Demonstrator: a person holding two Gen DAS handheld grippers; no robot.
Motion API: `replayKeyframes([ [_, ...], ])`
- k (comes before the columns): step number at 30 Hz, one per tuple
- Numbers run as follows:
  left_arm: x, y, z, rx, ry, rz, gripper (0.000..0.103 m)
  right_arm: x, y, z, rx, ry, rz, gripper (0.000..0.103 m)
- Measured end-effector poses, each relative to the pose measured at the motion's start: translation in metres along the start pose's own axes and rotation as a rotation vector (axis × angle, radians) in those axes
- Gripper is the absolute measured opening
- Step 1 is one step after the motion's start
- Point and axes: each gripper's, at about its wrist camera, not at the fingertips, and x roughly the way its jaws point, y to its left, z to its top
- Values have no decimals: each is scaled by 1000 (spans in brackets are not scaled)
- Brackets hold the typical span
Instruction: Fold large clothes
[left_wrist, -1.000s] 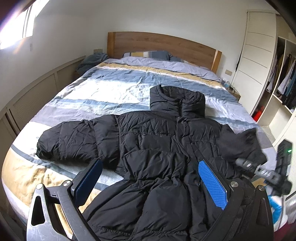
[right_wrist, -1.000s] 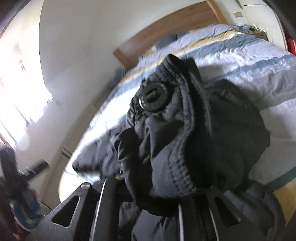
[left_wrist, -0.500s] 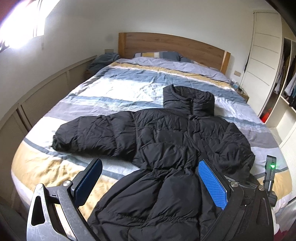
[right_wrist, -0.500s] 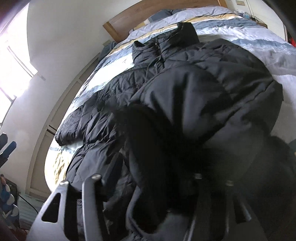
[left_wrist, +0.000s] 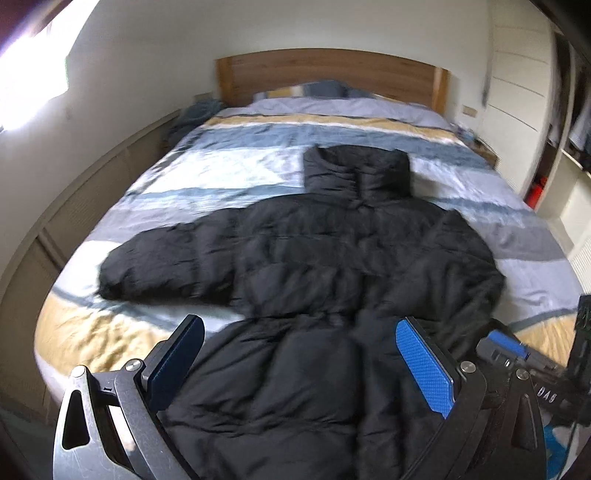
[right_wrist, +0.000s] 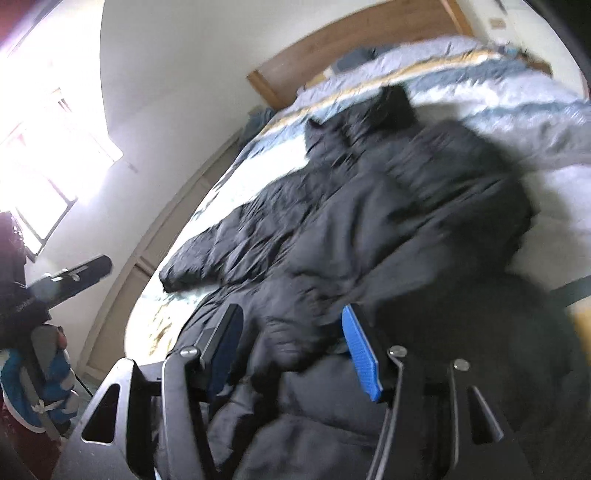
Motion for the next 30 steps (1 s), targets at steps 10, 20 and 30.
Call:
replayKeyframes([
  [10, 76, -112, 16, 86, 49, -74, 102, -22, -103, 59, 43, -90, -172, 55],
  [20, 181, -128, 27, 69, 121, 14, 102, 48, -137, 94, -1, -32, -188, 55],
  [30, 238, -107, 11, 54, 202, 31, 103, 107, -151, 76, 1, 56, -236, 55],
])
